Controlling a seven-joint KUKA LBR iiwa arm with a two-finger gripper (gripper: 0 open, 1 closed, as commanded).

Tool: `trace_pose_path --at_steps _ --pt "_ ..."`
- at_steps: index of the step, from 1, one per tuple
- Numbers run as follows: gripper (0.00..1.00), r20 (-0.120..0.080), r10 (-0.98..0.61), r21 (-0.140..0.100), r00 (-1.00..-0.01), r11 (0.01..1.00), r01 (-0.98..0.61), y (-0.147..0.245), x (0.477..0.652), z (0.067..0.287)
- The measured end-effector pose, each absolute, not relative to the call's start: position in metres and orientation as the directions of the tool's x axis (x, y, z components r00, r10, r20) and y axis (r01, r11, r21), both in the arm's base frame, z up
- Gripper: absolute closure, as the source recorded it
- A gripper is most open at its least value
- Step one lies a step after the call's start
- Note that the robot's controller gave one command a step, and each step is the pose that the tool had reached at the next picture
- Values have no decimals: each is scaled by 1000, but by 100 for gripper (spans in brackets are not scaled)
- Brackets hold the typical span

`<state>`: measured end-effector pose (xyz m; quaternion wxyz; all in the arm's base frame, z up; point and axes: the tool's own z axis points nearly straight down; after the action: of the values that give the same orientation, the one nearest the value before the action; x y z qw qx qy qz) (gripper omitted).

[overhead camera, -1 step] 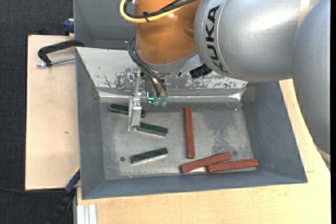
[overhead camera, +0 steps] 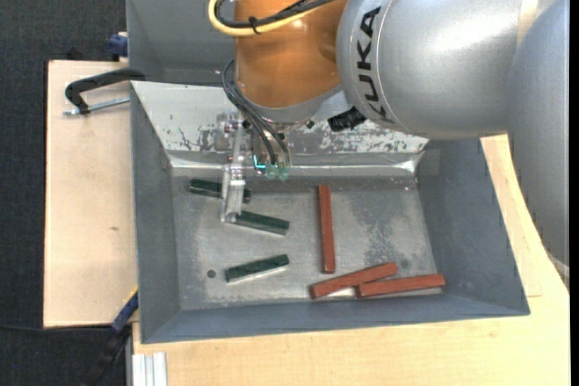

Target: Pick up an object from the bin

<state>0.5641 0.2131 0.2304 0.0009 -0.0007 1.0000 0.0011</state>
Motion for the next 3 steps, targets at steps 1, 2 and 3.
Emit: trace_pose_path --at_steps 1,2,3 --pt "0 -9 -63 4 -998 998 -63 210 569 213" --pt "0 -6 -123 2 -992 992 -123 197 569 154" --pt "0 0 -168 2 -986 986 -168 146 560 123"
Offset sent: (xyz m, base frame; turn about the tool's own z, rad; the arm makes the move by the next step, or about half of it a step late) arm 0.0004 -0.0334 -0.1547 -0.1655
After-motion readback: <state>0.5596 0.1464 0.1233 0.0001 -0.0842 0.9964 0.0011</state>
